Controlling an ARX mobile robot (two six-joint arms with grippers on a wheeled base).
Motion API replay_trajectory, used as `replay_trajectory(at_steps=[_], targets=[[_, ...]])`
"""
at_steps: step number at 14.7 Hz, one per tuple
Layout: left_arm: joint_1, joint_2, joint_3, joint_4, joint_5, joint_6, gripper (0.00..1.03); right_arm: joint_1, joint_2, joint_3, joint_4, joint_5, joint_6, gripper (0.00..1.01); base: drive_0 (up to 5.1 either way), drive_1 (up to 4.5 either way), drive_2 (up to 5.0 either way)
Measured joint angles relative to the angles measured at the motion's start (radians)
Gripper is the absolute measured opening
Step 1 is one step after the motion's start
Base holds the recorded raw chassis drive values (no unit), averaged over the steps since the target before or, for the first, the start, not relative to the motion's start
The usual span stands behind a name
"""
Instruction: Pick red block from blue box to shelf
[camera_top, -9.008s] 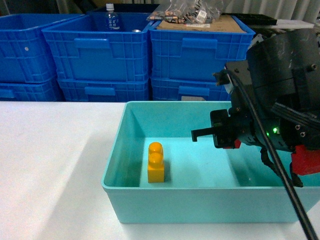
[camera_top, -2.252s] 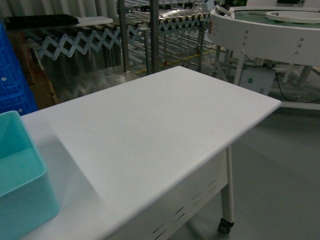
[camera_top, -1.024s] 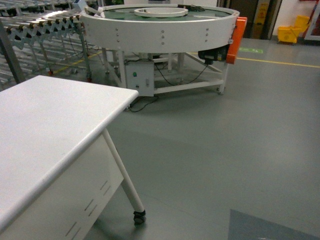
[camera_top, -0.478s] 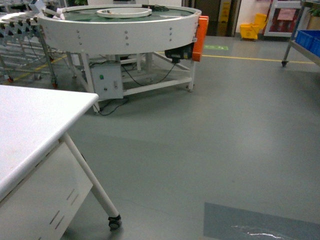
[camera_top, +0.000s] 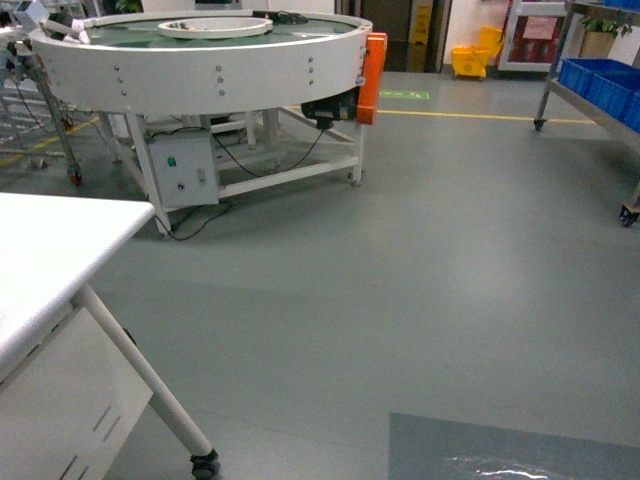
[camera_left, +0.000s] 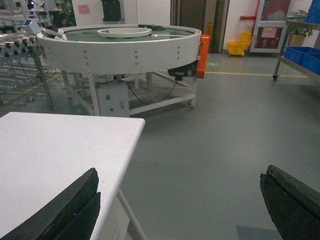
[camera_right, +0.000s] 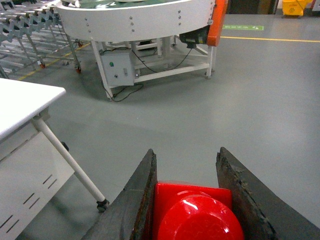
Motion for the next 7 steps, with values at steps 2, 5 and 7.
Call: replay_trajectory(at_steps=[2,5,7], targets=[[0.000,0.000,0.000,0.000,0.000,0.000,0.98,0.000,0.000,0.000,0.001,0.000,0.000,0.30,-0.1,2.95,-3.1],[0.000,0.000,0.000,-0.001,0.000,0.000,0.98,0.000,0.000,0.000,0.000,0.000,0.000,0.30,-0.1,2.83,-3.1],[0.000,0.000,0.000,0.001,0.000,0.000,0.98,0.000,0.000,0.000,0.001,0.000,0.000,0.30,0.0,2.91,-3.0]])
